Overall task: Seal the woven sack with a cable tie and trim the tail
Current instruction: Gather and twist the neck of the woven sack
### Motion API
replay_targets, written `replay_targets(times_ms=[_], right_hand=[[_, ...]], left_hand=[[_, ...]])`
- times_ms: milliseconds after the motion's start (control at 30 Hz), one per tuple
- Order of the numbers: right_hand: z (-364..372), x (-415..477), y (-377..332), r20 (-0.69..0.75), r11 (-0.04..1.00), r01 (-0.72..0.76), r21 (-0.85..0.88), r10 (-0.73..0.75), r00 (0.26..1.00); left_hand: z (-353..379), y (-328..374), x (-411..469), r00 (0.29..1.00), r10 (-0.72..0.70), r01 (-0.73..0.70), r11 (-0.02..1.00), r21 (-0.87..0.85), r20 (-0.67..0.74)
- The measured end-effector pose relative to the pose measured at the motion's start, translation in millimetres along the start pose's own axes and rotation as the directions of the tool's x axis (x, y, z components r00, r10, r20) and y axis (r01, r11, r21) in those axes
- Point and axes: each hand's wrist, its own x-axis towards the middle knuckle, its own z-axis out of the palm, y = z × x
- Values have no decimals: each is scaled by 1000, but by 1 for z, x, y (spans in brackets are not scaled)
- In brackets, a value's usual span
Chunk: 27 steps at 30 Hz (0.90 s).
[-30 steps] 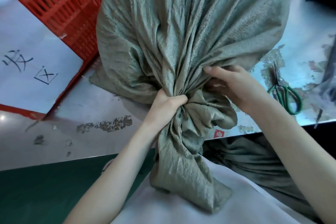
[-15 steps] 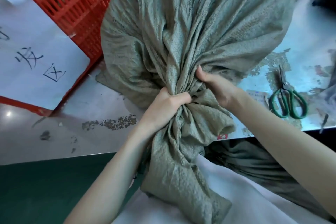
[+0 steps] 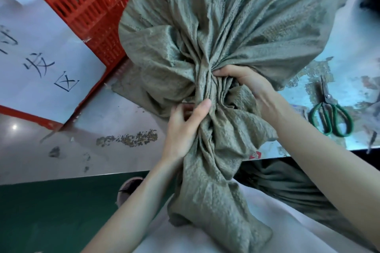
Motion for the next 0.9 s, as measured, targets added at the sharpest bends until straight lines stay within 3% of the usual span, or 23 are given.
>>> replay_targets(times_ms=[33,167,267,400,500,667,900], right_hand=[[0,-1,-2,-44,1000,11,-7,-11,999],[-9,-3,-2,-177,998,36,-49,-44,983],[-13,3,5,-158,980,51,-192,-83,984],[-17,1,12,-228,957,182,-224,-233,945],[-18,-21,17,-200,948,180,-263,-237,951],[-11,-42,36,-88,944,131,-304,-164,982],[-17,-39,61,-79,938,104,-331,-137,987]], left_hand=[[-3,-1,4,1000,-10,10,1000,3,-3],[-12,8,27,965,-101,156,964,-216,244],[-10,18,47,921,-169,263,935,-240,350],[7,38,58,857,-179,354,886,-300,483],[22,47,63,792,-149,403,856,-323,592],[37,51,67,761,-133,430,836,-341,635],[44,59,75,763,-115,413,844,-342,637]])
